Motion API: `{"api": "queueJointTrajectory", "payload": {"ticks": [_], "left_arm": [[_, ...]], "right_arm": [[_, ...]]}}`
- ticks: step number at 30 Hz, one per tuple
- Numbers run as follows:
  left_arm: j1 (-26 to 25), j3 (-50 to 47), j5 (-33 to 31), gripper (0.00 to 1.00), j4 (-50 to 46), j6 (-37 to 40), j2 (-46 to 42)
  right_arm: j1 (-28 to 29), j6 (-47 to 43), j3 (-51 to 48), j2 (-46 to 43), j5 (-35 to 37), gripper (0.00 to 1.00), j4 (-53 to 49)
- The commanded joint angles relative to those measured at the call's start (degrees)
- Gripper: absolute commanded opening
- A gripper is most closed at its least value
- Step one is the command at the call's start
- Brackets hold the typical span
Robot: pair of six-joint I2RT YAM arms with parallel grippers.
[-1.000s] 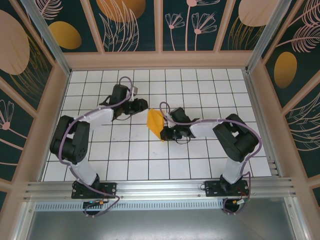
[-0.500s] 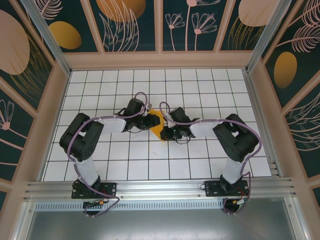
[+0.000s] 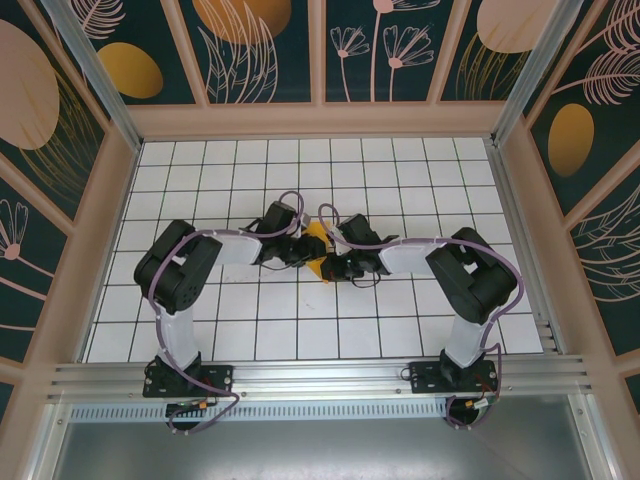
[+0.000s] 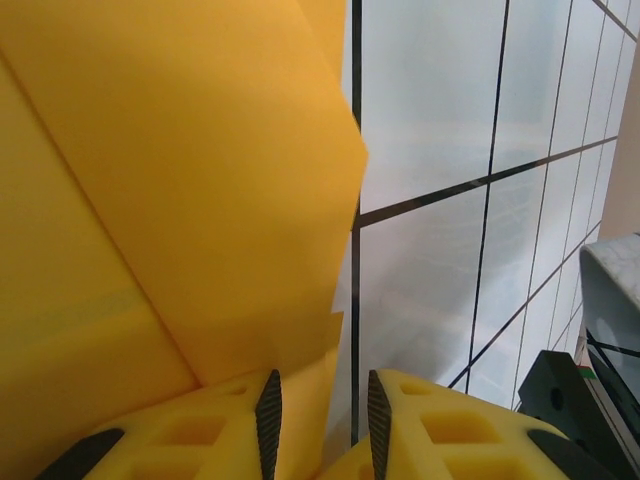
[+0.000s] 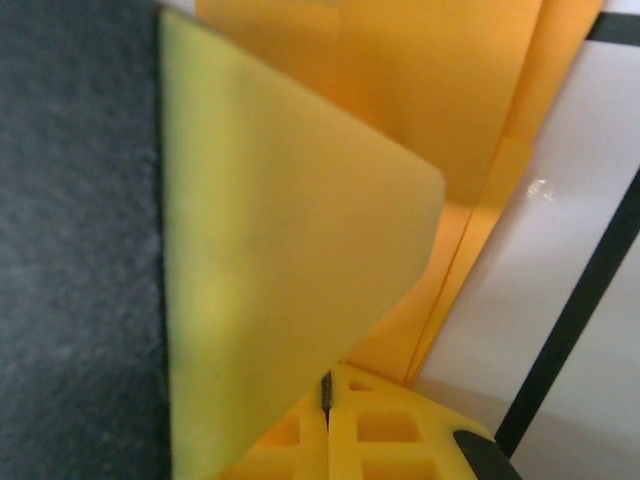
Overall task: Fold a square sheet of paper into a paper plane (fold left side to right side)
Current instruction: Fourth fold the wing at the center of the table.
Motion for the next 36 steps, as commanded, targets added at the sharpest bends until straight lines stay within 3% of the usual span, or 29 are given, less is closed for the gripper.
{"api": "queueJointTrajectory", "payload": {"ticks": [1,13,24,31,36], "left_arm": [[0.06,3.62,-5.67,0.32,-5.41,3.53,2.76],[6.56,14.42,-8.95,0.31,-11.45,9.44,8.37],[11.28,27.4,-7.05,0.34,-16.07,13.63,16.12],[12.03,26.17,-8.59,0.41,-18.23,16.22,7.18],[11.86,18.38,-5.99,0.41,-15.93,15.95,-1.99]], "right_arm": [[0.22,-1.4,-2.17,2.74,6.09,0.0,-11.63],[0.75,-1.97,-2.46,2.67,7.04,0.0,-12.97],[0.75,-1.97,-2.54,2.42,6.57,0.0,-12.89],[0.7,-1.87,-2.15,2.54,5.77,0.0,-12.17],[0.16,-2.15,-1.78,2.2,6.25,0.0,-12.27]]}}
